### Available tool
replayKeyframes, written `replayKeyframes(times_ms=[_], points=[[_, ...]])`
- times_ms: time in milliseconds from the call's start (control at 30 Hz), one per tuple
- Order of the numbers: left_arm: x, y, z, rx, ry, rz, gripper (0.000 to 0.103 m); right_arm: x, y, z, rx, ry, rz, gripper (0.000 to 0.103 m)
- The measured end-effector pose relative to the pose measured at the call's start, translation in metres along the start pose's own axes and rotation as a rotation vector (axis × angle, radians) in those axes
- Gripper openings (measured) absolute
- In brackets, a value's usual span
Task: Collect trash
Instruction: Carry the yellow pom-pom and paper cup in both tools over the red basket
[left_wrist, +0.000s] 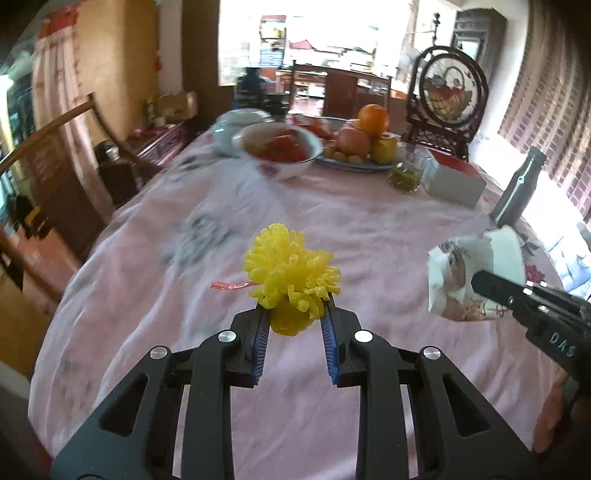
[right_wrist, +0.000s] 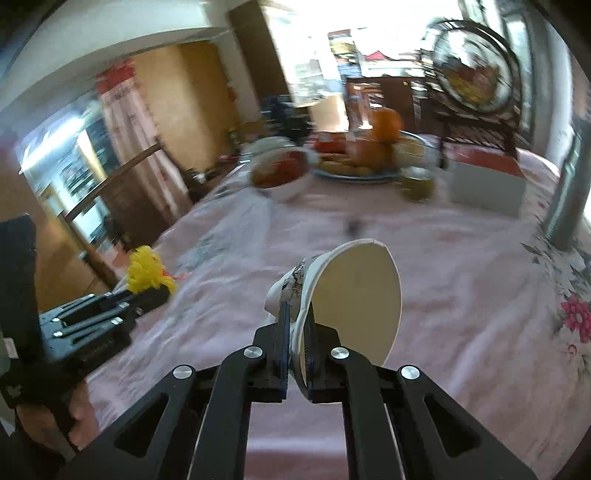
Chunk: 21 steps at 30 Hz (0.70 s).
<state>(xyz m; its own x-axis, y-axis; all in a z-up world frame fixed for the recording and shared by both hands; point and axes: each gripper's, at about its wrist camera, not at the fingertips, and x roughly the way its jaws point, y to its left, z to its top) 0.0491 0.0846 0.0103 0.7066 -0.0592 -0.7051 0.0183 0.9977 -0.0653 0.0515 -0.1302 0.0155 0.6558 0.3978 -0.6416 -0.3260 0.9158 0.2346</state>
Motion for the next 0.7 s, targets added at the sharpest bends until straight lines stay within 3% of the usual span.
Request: replayKeyframes(times_ms=[133,367,700], points=[[-0.04,0.039,-0.036,-0.08,-0.036,0.024,0.027,-0.012,0.064,-0.018,-0.103,0.0,0.061,0.007],[-0.096,0.11,-0.096,-0.197,-0.064,0.149,0.027,-0.014,0.161,-0.052,-0.225,0.039,0.189,0.007],[-0.132,0.205,-0.172,-0.388,-0.033,0.278,0.027,0.002,0.275,-0.1,-0.363,0.131,0.331,0.007]])
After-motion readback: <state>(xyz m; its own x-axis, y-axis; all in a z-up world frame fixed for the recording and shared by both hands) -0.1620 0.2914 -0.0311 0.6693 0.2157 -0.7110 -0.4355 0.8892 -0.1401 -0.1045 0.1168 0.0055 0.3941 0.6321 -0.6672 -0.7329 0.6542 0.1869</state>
